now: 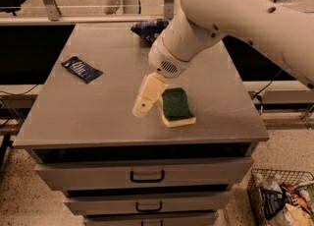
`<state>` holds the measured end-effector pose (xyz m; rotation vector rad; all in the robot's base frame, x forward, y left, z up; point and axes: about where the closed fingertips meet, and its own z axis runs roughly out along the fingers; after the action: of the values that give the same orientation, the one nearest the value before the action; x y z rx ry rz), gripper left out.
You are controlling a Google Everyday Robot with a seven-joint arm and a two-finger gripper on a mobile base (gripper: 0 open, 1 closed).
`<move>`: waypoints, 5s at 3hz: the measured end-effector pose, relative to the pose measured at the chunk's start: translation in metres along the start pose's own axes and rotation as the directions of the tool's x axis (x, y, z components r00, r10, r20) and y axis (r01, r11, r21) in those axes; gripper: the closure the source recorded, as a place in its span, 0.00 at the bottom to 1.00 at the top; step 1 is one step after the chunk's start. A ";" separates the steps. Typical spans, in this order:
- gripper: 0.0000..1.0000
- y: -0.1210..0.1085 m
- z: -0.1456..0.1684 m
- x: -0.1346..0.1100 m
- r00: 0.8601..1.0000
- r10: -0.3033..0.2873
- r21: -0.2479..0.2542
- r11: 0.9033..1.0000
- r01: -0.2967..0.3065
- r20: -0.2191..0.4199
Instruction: Move rxbar blueberry near blue chip bag
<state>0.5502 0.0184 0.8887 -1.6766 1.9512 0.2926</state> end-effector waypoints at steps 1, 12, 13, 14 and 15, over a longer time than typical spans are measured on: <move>0.00 0.000 0.000 0.000 1.000 0.000 0.000 1.000 0.000 0.000; 1.00 -0.082 0.144 -0.147 0.959 0.164 0.099 0.977 -0.191 0.233; 1.00 -0.090 0.089 -0.130 0.981 0.075 0.205 0.972 -0.111 0.178; 1.00 -0.090 0.089 -0.130 0.981 0.075 0.205 0.972 -0.111 0.178; 1.00 -0.094 0.082 -0.119 0.984 0.092 0.217 0.968 -0.123 0.150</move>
Offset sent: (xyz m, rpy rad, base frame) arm 0.0315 0.0515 -0.0130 0.1597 -0.0160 -0.0065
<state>0.6713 0.1409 0.9010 -1.3722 1.8974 0.2123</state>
